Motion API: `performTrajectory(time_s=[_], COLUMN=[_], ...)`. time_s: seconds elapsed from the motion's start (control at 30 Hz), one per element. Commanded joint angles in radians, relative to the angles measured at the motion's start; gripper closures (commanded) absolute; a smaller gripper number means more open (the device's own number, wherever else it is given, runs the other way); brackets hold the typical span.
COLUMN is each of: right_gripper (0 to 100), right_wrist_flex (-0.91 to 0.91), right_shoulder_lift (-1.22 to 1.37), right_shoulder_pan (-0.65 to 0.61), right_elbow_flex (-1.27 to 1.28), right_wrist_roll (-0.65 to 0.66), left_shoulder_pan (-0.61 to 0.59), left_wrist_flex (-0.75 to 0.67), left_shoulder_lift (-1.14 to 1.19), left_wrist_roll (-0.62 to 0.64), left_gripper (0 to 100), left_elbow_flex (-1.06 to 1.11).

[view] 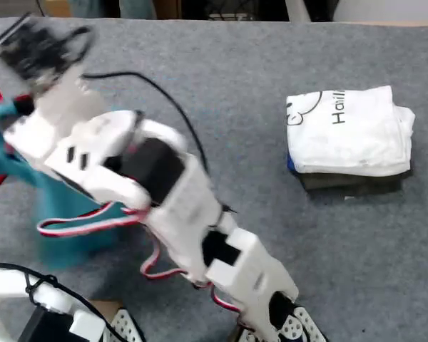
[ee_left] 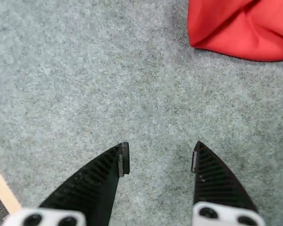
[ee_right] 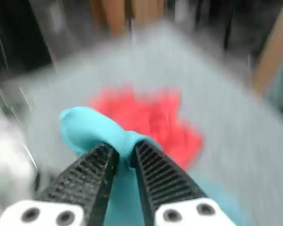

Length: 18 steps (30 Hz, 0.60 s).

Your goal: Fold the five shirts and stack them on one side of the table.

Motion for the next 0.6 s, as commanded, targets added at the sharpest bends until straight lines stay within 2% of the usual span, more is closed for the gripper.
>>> performTrajectory(time_s=[0.0, 0.1, 0.27, 0.4, 0.57], right_gripper=[98.6, 98.5, 98.5, 98.5, 98.5], right_wrist_flex=[-0.123, -0.078, 0.17, 0.31, 0.338], right_shoulder_lift=[-0.15, -0.189, -0.159, -0.05, 0.085], right_shoulder_pan=[0.038, 0.155, 0.417, 0.6, 0.773], right_elbow_flex=[0.021, 0.12, 0.352, 0.622, 0.857], right_wrist_roll=[-0.109, -0.178, -0.175, -0.037, 0.135], left_shoulder_pan=[0.001, 0.001, 0.001, 0.001, 0.036], left_wrist_flex=[-0.006, -0.005, -0.003, -0.003, 0.003], left_shoulder_lift=[0.0, 0.0, -0.006, -0.006, -0.008], left_wrist_roll=[-0.003, -0.003, -0.003, -0.003, -0.003], left_gripper=[77, 77, 77, 77, 77], left_elbow_flex=[-0.056, -0.056, -0.05, -0.05, -0.048])
